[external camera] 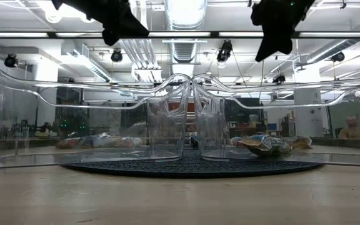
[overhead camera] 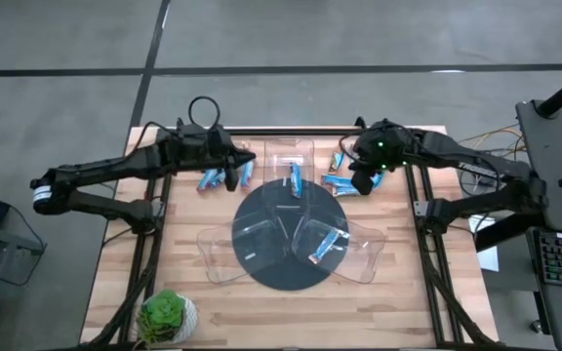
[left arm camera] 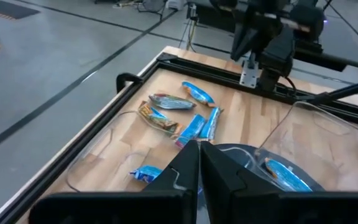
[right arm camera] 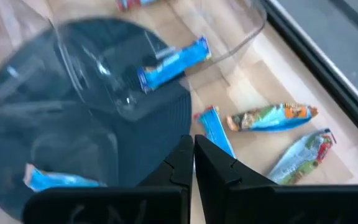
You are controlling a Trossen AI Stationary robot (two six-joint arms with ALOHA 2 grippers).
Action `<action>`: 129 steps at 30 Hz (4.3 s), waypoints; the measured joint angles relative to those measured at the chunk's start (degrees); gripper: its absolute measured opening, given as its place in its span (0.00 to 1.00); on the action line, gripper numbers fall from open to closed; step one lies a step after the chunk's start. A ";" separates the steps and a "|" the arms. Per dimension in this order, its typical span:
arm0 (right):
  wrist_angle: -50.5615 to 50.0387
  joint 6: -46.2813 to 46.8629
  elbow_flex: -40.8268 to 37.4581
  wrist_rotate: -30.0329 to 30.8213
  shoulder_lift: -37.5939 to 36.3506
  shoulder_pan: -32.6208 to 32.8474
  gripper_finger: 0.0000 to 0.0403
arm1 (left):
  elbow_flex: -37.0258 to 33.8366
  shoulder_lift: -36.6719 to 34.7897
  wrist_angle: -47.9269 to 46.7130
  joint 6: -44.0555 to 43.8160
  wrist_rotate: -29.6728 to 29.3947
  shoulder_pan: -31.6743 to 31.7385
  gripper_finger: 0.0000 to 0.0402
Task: Pick and place Granola Bars by type
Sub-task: Put the yellow granola bar into the right transparent bin
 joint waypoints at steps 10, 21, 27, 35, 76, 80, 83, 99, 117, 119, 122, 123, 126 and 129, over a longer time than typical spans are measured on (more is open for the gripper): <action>-6.05 -6.36 0.00 -5.38 3.55 -0.18 0.02 | 0.00 -0.21 -1.05 1.35 -0.07 0.36 0.00; -11.37 -14.51 -0.23 -5.38 8.26 -6.02 0.02 | 0.00 -0.19 -1.19 1.47 -0.15 0.54 0.00; -10.30 -17.69 -1.76 -5.38 8.54 -9.96 0.02 | 0.00 -0.19 -1.60 1.37 -0.19 0.54 0.00; -7.04 -21.58 -6.71 -5.45 9.81 -10.99 0.02 | -0.02 -0.20 -1.61 1.29 -0.48 0.54 0.00; 4.05 -26.32 -17.94 -8.94 15.95 -10.75 0.46 | -0.72 -0.19 -2.59 -2.19 -0.60 0.54 0.00; 5.35 -27.77 -17.94 -8.86 15.95 -10.75 0.46 | -0.72 -0.19 -2.59 -2.21 -0.60 0.54 0.00; 6.21 -28.17 -17.94 -8.46 16.35 -10.75 0.45 | -0.72 -0.19 -2.61 -2.21 -0.60 0.54 0.00; 9.77 -27.97 -17.92 -7.58 24.72 -10.79 0.46 | -0.72 -0.19 -2.68 -3.29 -0.60 0.54 0.00; 9.95 -27.33 -17.64 -6.50 25.73 -10.86 0.23 | -0.72 -0.19 -2.77 -3.87 -0.60 0.54 0.00; 9.44 -27.27 -17.68 -6.98 25.41 -10.75 0.19 | -0.72 -0.19 -2.77 -3.89 -0.60 0.54 0.00; 9.41 -27.27 -17.47 -7.09 24.98 -10.75 0.14 | -0.72 -0.19 -2.77 -3.89 -0.60 0.54 0.00; 9.36 -27.25 -17.37 -7.07 24.94 -10.78 0.13 | -0.72 -0.19 -2.77 -3.88 -0.60 0.54 0.00; 9.34 -27.03 -17.09 -7.07 24.84 -10.77 0.12 | -0.72 -0.19 -2.77 -3.89 -0.60 0.55 0.00; 9.20 -27.03 -16.74 -7.07 24.71 -10.77 0.12 | -0.72 -0.19 -2.77 -3.98 -0.60 0.55 0.00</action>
